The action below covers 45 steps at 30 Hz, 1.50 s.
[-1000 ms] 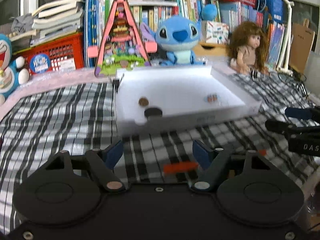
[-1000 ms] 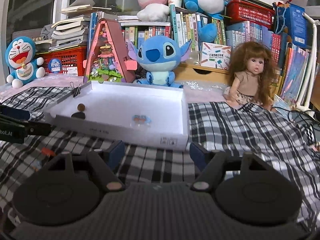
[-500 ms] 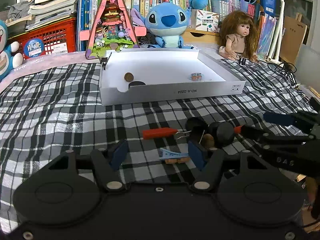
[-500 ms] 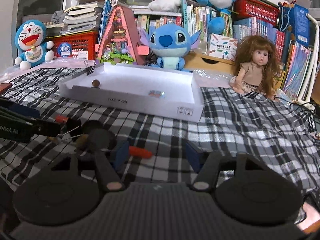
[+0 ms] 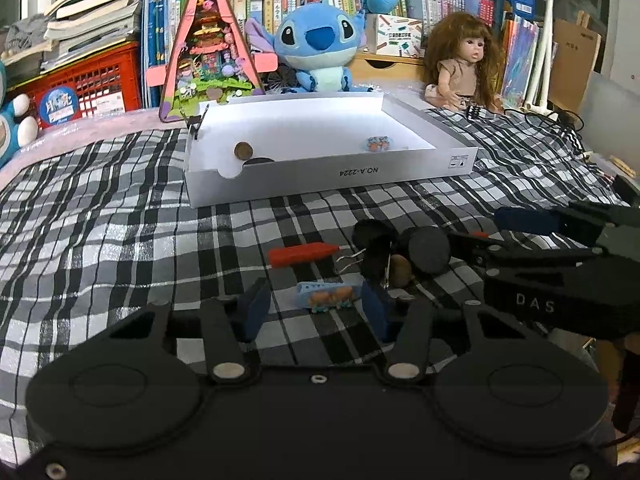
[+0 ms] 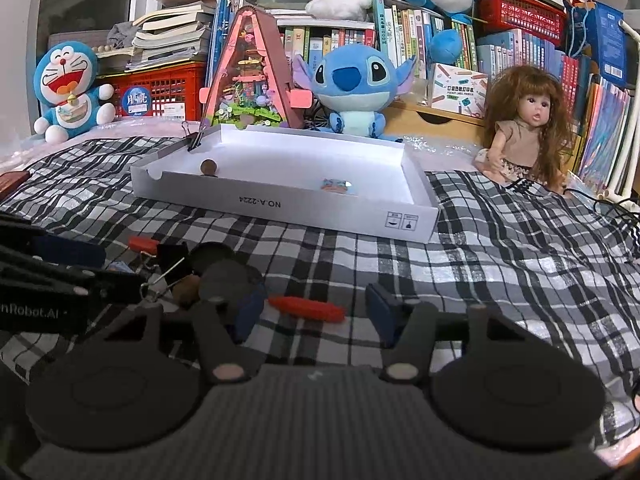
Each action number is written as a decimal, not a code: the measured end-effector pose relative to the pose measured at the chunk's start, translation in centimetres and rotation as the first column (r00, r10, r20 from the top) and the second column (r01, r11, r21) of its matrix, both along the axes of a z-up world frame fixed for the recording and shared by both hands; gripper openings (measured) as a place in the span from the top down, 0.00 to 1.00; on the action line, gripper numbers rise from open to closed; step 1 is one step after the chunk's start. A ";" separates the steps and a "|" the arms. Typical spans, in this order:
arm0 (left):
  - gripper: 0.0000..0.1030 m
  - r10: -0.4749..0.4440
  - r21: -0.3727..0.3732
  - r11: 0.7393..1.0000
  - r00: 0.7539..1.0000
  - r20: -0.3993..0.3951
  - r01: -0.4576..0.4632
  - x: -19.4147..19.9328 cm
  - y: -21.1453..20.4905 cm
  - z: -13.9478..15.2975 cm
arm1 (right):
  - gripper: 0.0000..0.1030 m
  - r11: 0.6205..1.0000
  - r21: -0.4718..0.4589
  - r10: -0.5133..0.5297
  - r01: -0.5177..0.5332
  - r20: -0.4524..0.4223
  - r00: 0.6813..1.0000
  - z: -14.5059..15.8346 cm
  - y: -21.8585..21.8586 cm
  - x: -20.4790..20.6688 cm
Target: Organize rigid objects
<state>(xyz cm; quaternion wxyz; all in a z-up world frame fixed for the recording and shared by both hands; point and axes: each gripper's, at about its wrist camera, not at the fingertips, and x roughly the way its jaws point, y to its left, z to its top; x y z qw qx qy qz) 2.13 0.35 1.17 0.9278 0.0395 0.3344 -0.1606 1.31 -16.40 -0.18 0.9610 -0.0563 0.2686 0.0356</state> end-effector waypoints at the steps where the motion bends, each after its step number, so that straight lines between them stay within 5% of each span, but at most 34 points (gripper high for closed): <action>1: 0.53 0.000 0.002 1.000 1.000 -0.001 0.000 0.0 0.0 -0.1 | 0.35 1.000 0.002 0.001 -0.001 -0.001 1.000 0.0 0.0 0.1; 7: 0.54 0.027 -0.019 0.999 1.000 -0.014 -0.028 0.5 -0.2 -0.4 | 0.38 1.000 0.028 -0.003 0.003 -0.005 1.000 0.0 0.0 0.2; 9: 0.65 0.038 -0.024 0.999 0.999 -0.019 -0.038 0.6 -0.2 -0.4 | 0.39 0.999 0.029 -0.027 0.027 -0.002 1.000 -0.1 0.1 0.3; 28: 0.66 0.062 -0.050 0.997 0.998 0.018 -0.061 1.0 1.1 1.7 | 0.54 0.997 0.058 -0.058 0.058 -0.003 0.998 -0.2 0.5 -0.3; 39: 0.66 0.135 -0.095 0.987 0.989 0.056 -0.129 6.0 3.4 5.7 | 0.54 0.995 0.080 -0.062 0.060 0.028 0.998 3.0 -1.2 2.7; 42: 0.66 0.143 -0.117 0.984 0.989 0.042 -0.137 8.3 3.6 6.5 | 0.73 0.993 0.095 -0.068 0.067 0.010 0.998 3.9 -2.0 4.3; 45: 0.66 0.146 -0.124 0.982 0.989 0.019 -0.142 10.8 3.6 6.8 | 0.73 0.993 0.093 -0.067 0.067 -0.006 0.998 4.5 -2.5 6.2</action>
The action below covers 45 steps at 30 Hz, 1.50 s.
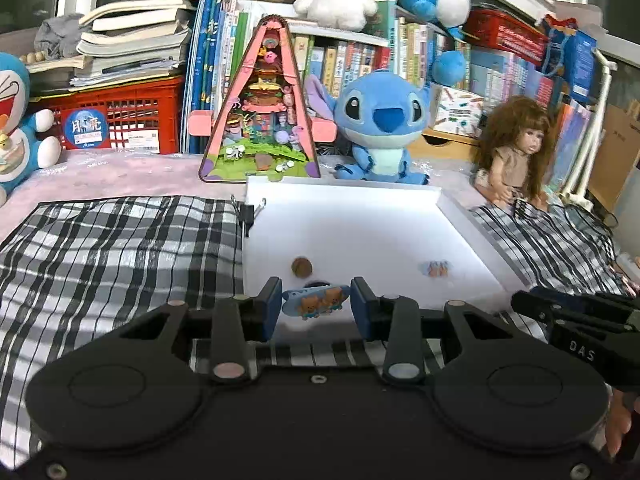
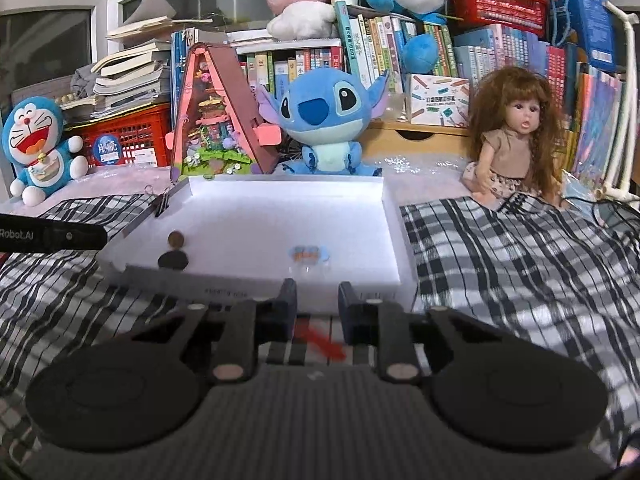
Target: Organize rigid objects
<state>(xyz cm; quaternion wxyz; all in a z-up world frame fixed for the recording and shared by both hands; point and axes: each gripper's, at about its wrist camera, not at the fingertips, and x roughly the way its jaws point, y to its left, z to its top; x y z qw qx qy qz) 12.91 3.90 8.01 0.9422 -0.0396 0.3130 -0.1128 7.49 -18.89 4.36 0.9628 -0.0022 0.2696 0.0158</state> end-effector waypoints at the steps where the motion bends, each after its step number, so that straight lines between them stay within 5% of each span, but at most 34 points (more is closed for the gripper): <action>1: 0.66 0.007 0.000 1.000 1.000 -0.004 -0.007 0.7 0.0 0.0 | 0.74 1.000 0.002 -0.004 0.004 -0.008 1.000 0.1 -0.2 0.6; 9: 0.66 0.025 -0.008 1.000 0.999 -0.026 -0.026 1.8 0.3 -1.2 | 0.67 0.995 0.098 0.011 -0.007 -0.040 0.999 -0.1 -2.4 1.1; 10: 0.66 0.024 -0.008 1.000 0.999 -0.030 -0.024 1.7 0.2 -1.4 | 0.53 0.997 0.078 0.021 -0.018 -0.040 0.999 -0.5 -2.2 0.7; 12: 0.66 0.019 -0.006 1.000 0.999 -0.036 -0.020 1.6 0.0 -1.7 | 0.45 0.999 0.041 0.033 -0.031 -0.049 0.998 -1.4 -1.7 0.0; 21: 0.66 0.012 0.003 1.000 0.999 -0.032 -0.012 1.4 -0.7 -2.1 | 0.22 0.995 0.040 -0.092 0.096 -0.096 0.991 -4.3 0.7 0.5; 26: 0.66 0.010 0.001 1.000 0.999 -0.033 -0.010 1.5 -0.8 -2.2 | 0.22 0.984 0.039 -0.167 0.172 -0.105 0.980 -5.0 1.6 1.4; 30: 0.66 0.011 0.004 1.000 0.999 -0.030 -0.011 1.7 -0.8 -2.2 | 0.54 0.984 0.031 -0.173 0.177 -0.097 0.980 -5.1 1.8 1.3; 38: 0.66 0.024 0.002 1.000 0.999 -0.025 -0.024 3.4 0.0 -1.4 | 0.53 0.990 0.061 -0.118 0.123 -0.078 0.990 -3.7 0.8 0.7; 45: 0.66 0.023 -0.025 0.999 0.999 -0.029 -0.023 5.5 0.3 -0.3 | 0.53 0.997 0.045 -0.060 0.058 0.047 0.997 0.5 -0.4 1.5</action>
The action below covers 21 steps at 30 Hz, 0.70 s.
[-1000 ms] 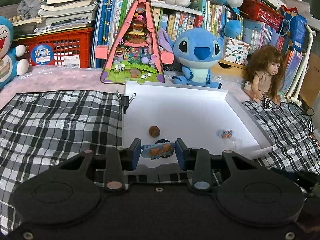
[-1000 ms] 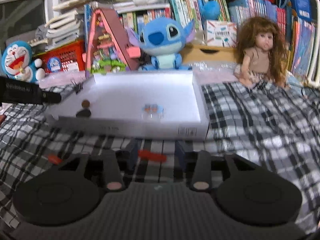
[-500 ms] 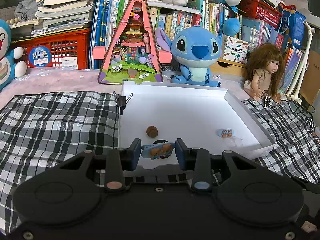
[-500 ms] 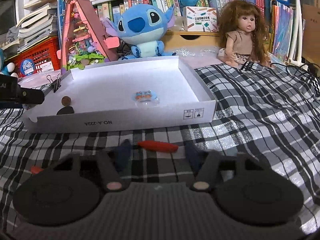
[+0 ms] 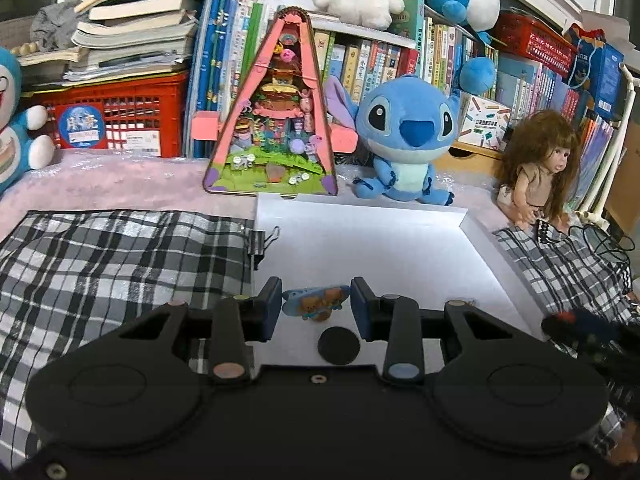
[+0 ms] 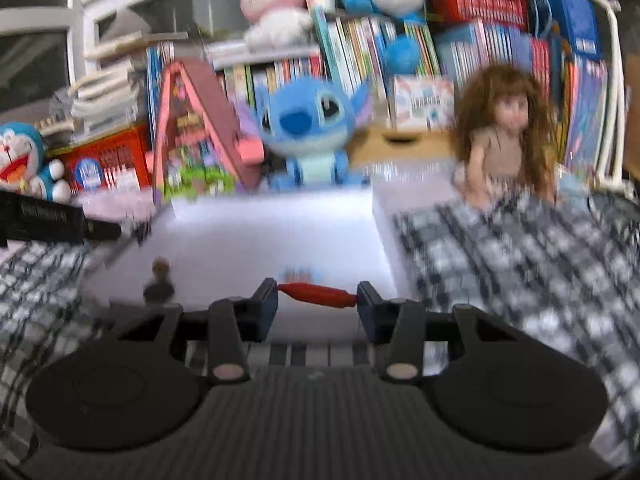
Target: Organize rigid objects
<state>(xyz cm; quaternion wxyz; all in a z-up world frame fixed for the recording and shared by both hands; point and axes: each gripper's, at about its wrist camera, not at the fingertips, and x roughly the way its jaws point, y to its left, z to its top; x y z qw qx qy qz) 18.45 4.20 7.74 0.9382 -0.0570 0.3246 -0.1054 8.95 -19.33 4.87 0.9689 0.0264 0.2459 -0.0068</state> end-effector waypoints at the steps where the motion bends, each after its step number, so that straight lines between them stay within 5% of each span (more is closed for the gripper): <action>1: 0.66 -0.004 -0.002 1.000 1.000 -0.005 0.004 0.3 0.0 0.1 | 0.53 1.000 0.004 0.009 -0.009 0.010 1.000 0.6 -0.3 0.4; 11: 0.66 -0.010 0.025 1.000 0.999 -0.047 0.012 3.1 -0.7 -0.9 | 0.53 0.988 0.049 0.145 -0.144 -0.031 0.989 2.4 -2.6 6.2; 21: 0.66 0.000 0.109 0.994 0.997 -0.072 0.007 6.9 -3.8 -3.5 | 0.53 0.964 0.061 0.265 -0.259 -0.108 0.958 -0.2 -1.0 10.8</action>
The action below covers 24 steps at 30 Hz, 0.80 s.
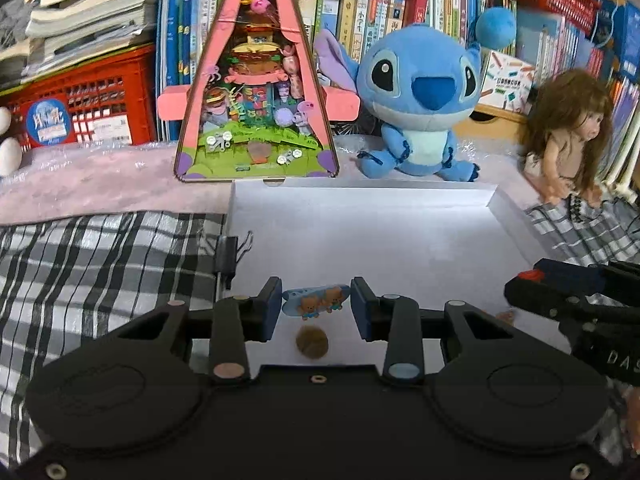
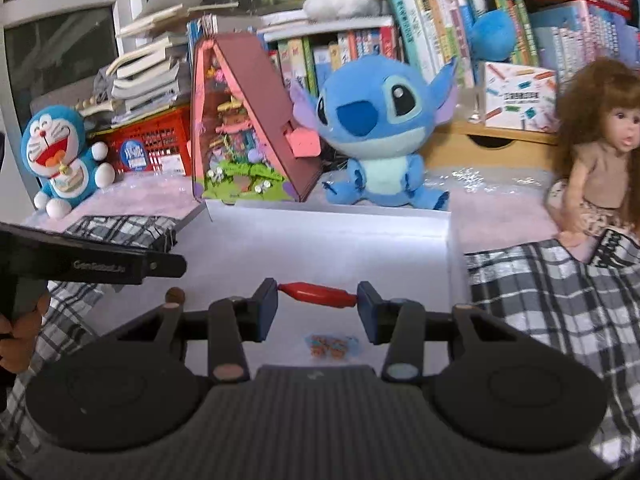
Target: Organize rigid objects
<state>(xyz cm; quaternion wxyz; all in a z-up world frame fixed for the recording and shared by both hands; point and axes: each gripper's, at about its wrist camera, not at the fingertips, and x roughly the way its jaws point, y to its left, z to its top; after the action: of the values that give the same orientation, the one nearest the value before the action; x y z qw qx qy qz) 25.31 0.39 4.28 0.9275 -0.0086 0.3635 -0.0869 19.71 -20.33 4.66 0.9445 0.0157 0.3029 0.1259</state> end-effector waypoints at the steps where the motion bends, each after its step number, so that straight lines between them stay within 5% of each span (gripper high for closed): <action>1: 0.66 0.005 0.026 1.000 1.000 0.010 -0.005 0.2 -0.4 -0.2 | 0.53 1.000 0.000 0.007 -0.007 -0.003 1.000 -0.4 0.1 0.3; 4: 0.66 0.011 0.072 0.997 1.000 0.029 -0.013 0.4 -1.1 -1.0 | 0.53 1.000 -0.023 0.013 -0.013 -0.005 1.000 -1.3 0.6 1.0; 24: 0.66 0.022 0.088 0.996 1.000 0.011 -0.023 0.8 -1.6 -2.8 | 0.52 0.995 -0.097 -0.008 0.003 -0.051 0.999 -4.0 1.7 2.4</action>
<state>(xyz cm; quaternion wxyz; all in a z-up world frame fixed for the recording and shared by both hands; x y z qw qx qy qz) 26.16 -1.21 1.52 0.9297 0.0286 0.3623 -0.0605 22.13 -18.61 0.69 0.9363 -0.0262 0.3330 0.1082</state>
